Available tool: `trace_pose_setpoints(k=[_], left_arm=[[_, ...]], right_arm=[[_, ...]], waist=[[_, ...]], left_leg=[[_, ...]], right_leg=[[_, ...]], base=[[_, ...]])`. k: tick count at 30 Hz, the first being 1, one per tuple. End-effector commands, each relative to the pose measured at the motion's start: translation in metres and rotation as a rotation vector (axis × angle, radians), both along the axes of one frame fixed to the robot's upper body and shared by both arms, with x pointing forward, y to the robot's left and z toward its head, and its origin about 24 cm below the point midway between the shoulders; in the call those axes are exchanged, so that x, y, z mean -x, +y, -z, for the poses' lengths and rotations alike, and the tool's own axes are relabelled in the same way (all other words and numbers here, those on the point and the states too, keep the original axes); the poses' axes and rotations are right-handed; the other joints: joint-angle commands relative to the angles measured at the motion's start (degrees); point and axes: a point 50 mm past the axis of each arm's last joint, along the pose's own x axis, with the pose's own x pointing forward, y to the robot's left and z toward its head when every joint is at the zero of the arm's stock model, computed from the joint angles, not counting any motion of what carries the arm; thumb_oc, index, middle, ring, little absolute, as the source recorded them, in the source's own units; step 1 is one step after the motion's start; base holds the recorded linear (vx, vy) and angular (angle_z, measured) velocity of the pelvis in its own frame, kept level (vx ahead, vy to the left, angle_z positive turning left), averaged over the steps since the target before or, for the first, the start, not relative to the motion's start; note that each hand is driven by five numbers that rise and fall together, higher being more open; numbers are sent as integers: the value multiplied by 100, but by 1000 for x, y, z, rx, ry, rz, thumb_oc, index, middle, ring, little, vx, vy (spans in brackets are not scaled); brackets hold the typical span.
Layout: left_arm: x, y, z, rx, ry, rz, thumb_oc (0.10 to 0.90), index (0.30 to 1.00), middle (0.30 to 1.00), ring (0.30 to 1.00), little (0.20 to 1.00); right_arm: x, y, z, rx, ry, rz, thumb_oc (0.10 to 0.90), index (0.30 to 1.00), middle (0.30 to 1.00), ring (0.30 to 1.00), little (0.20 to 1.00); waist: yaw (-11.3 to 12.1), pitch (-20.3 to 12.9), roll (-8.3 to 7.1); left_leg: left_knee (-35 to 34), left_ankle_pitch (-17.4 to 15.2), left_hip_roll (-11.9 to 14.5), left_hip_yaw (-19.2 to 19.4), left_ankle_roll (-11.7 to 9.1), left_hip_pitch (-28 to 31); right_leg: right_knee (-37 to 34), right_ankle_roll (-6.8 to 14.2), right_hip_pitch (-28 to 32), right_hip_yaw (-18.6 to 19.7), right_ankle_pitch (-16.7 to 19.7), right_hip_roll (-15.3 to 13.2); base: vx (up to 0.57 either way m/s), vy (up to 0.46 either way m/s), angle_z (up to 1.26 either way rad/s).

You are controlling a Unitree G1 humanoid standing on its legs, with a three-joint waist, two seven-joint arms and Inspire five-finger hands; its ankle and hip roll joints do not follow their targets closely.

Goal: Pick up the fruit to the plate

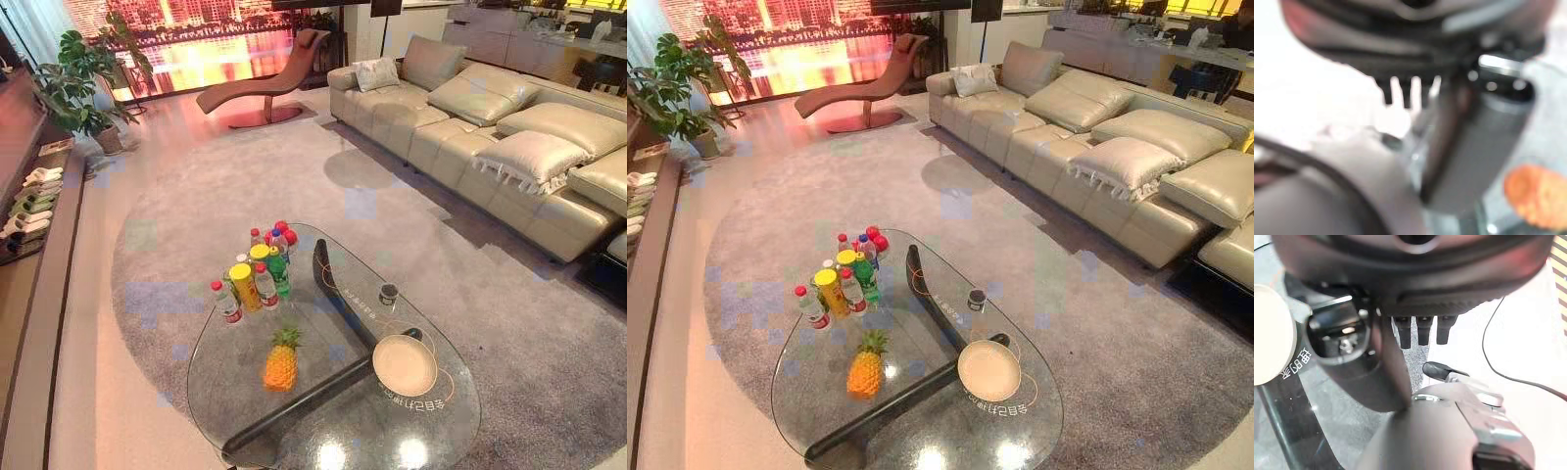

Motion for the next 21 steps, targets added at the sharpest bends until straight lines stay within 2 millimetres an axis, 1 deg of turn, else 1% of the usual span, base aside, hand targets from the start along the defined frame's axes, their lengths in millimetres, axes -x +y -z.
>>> trace_pose_setpoints(k=[1, 8, 12, 21], left_arm=[[-22, -3, -2, 8, -11, 0, 800, 900, 900, 900, 900], [-21, -3, -2, 1, -15, -19, 800, 900, 900, 900, 900], [-23, -3, -3, -10, -14, -9, 800, 900, 900, 900, 900], [-19, -3, -2, -4, -1, 6, 800, 900, 900, 900, 900]], right_arm=[[-6, 30, 6, -72, 2, -38, 800, 900, 900, 900, 900], [-4, 30, 6, -70, 11, -53, 800, 900, 900, 900, 900], [-7, 30, 6, -71, 6, -57, 800, 900, 900, 900, 900], [-2, 29, 6, -70, 16, -54, 800, 900, 900, 900, 900]], waist=[[151, 190, -275], [138, 169, -284], [160, 186, -292], [161, 169, -290]], left_leg=[[-3, -270, -185, 9, 49, 307], [-3, -280, -175, 23, 42, 325], [-3, -272, -163, 30, 39, 319], [-3, -281, -169, 25, 41, 328]], right_leg=[[43, 274, -294, 214, 571, -266], [42, 279, -280, 225, 573, -270], [48, 277, -284, 210, 572, -266], [41, 282, -274, 193, 578, -270]], base=[[246, 166, -16], [0, 0, 0], [0, 0, 0], [0, 0, 0]])
